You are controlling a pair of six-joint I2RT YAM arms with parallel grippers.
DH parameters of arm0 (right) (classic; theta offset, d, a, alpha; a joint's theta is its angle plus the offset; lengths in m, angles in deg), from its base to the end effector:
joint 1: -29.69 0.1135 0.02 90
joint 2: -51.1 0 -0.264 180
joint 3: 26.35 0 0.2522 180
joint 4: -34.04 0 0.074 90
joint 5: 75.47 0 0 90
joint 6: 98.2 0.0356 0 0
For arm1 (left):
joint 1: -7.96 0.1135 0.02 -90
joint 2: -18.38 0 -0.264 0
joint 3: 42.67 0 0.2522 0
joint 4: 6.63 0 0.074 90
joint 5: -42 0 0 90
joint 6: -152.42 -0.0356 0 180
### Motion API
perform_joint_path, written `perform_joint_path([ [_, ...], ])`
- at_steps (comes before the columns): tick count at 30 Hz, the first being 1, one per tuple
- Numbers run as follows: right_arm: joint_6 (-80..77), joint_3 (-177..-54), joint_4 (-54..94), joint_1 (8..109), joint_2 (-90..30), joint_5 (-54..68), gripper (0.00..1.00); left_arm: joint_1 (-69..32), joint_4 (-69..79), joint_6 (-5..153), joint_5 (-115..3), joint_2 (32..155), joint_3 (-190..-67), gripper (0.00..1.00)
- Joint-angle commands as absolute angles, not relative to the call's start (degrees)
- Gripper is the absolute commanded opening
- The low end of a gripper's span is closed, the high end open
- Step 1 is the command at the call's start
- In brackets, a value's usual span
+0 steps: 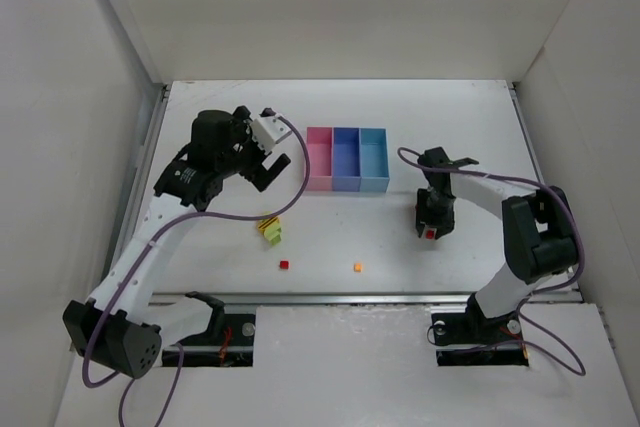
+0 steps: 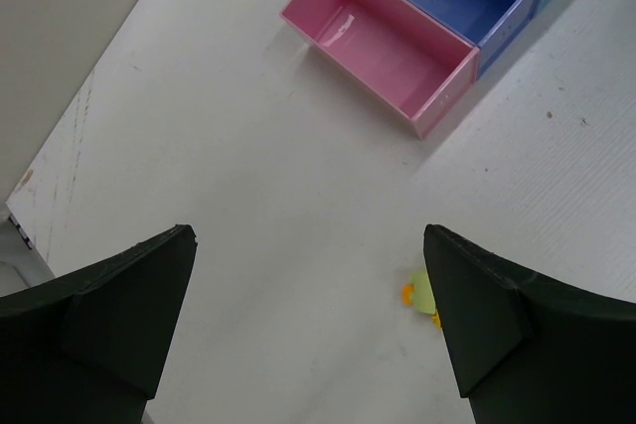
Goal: Sort the legos into containers by color
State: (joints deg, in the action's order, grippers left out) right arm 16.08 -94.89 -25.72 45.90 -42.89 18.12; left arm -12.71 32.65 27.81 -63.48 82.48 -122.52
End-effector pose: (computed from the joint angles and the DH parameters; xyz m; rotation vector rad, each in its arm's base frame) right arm 0.2649 0.0747 0.1593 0.2180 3.0334 -0.0454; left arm 0.2275 -0.0960 0.3762 1.0637 1.6550 -0.1086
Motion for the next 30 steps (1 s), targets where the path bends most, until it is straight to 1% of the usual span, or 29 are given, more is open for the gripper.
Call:
perform_joint_path([
  [1,17.12,-93.98,-23.76,46.3,-42.41,18.84,0.49,-13.05,31.04,28.49,-64.35,80.52,-122.53,1.0],
  [2,17.12,-93.98,-23.75,46.3,-42.41,18.84,0.4,-13.05,31.04,27.97,-64.35,80.52,-121.83,1.0],
  [3,17.12,-93.98,-23.75,46.3,-42.41,18.84,0.4,-13.05,31.04,27.96,-64.35,80.52,-121.82,1.0],
  [4,17.12,-93.98,-23.75,46.3,-42.41,18.84,0.3,-13.05,31.04,27.96,-64.35,80.0,-121.82,1.0],
  [7,17.12,-93.98,-23.75,46.3,-42.41,18.84,0.16,-13.05,31.04,27.96,-63.82,80.0,-121.3,1.0],
  [8,17.12,-93.98,-23.75,46.3,-42.41,19.45,0.05,-13.05,31.04,27.96,-63.82,80.0,-121.3,1.0],
  [9,17.12,-93.98,-23.75,46.3,-41.72,19.45,0.0,-13.05,31.04,27.96,-63.82,80.0,-120.77,1.0],
  [11,15.72,-94.6,-23.75,46.82,-41.19,19.45,0.0,-13.05,31.04,27.96,-63.82,80.0,-120.77,1.0],
  [15,13.35,-99.77,-26.55,52.26,-38.55,18.92,0.0,-13.05,31.04,28.49,-64.35,80.0,-119.71,1.0],
  [16,12.73,-104.05,-27.09,55.5,-37.94,19.71,0.0,-13.05,31.04,28.49,-64.35,80.0,-119.71,1.0],
  [17,12.02,-106.7,-27.09,56.66,-37.41,19.71,0.0,-13.05,31.04,29.28,-64.35,80.0,-119.19,1.0],
  [19,10.79,-111.89,-25.61,57.46,-36.7,18.5,0.0,-13.05,28.06,32.6,-61.9,80.0,-119.19,1.0],
  [20,10.27,-117.13,-24.73,57.46,-37.22,18.48,0.0,-13.05,26.66,37.15,-60.32,80.0,-119.19,1.0],
  [24,8.07,-130.69,-24.02,56.15,-46.87,17.79,0.0,-13.05,21.81,45.43,-51.71,80.52,-119.27,1.0],
  [25,6.32,-135.77,-24.8,56.14,-52.29,17.26,0.0,-12.52,21.2,45.45,-50.56,80.52,-119.27,1.0],
  [26,5.43,-135.82,-24.81,56.14,-54.78,16.73,0.0,-12.52,21.19,45.46,-50.02,80.52,-119.27,1.0],
  [28,4.9,-141.08,-25.42,56.14,-61.09,16.73,0.0,-12.52,21.89,44.67,-50.02,80.52,-119.27,1.0],
  [30,5.59,-144.76,-26.82,56.14,-64.37,17.96,0.0,-12.52,22.59,44.14,-50.02,80.52,-119.27,1.0],
])
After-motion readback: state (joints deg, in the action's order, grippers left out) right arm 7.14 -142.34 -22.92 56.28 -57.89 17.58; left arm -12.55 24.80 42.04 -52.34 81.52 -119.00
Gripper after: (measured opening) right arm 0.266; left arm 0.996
